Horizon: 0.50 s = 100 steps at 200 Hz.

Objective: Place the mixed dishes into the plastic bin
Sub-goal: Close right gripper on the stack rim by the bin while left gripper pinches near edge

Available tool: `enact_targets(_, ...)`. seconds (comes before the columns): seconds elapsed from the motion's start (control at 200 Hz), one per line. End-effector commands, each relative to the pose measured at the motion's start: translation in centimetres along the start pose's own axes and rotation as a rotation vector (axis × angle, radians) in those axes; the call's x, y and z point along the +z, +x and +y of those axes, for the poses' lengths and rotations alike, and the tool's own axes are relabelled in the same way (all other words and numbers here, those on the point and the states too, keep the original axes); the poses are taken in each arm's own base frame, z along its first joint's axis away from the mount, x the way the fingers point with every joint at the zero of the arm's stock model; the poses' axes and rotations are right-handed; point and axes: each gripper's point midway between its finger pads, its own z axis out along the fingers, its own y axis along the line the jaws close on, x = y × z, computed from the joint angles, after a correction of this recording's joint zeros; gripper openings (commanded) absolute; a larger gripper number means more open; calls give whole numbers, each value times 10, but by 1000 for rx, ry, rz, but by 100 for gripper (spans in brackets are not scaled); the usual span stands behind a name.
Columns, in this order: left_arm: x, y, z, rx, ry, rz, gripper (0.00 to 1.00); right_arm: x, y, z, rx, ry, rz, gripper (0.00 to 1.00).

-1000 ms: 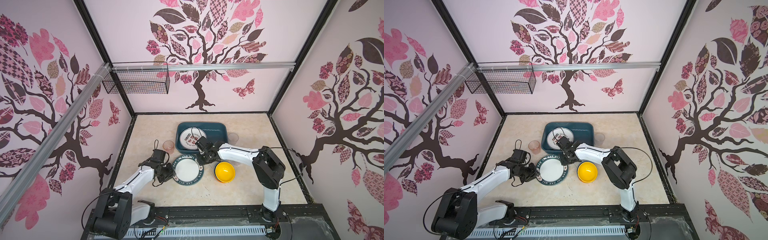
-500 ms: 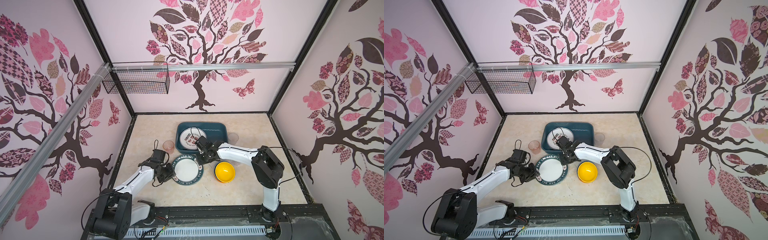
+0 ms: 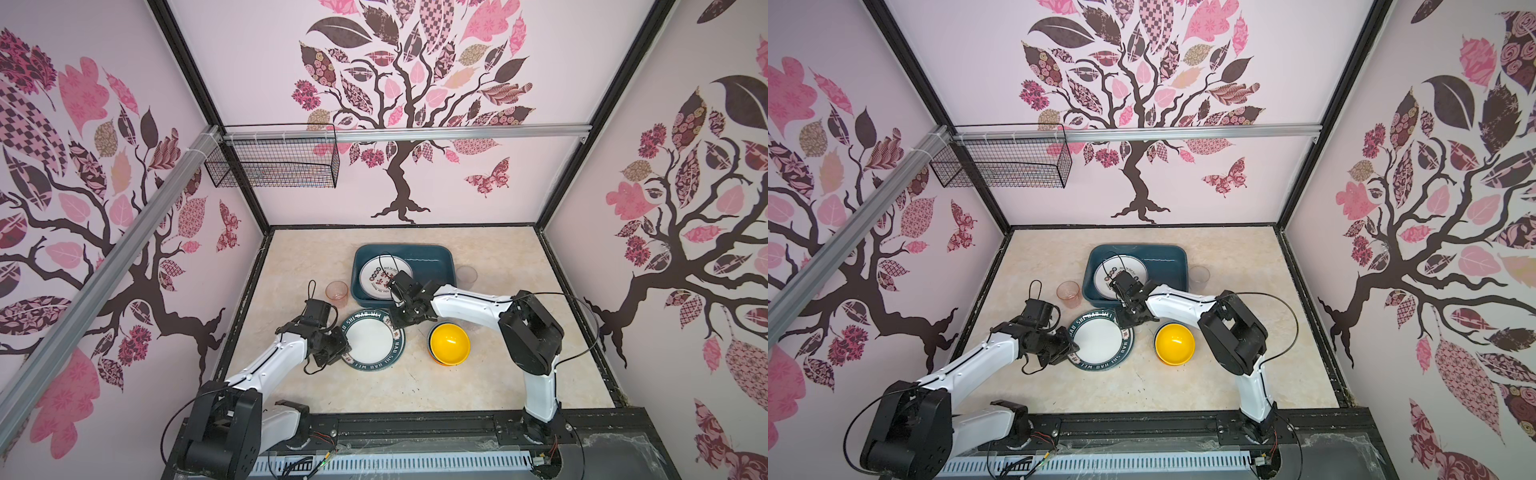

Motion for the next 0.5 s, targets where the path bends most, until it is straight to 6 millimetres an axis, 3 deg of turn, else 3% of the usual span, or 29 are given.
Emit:
enact_targets(0.0, 2, 5, 8, -3, -17, 2, 31, 28, 41, 4, -23, -6, 148, 9)
enact_targets(0.27, -2, 8, 13, -21, -35, -8, 32, 33, 45, 5, -21, -21, 164, 12)
enact_targets(0.495, -6, 9, 14, -29, -39, -14, 26, 38, 48, 5, -19, -26, 175, 12)
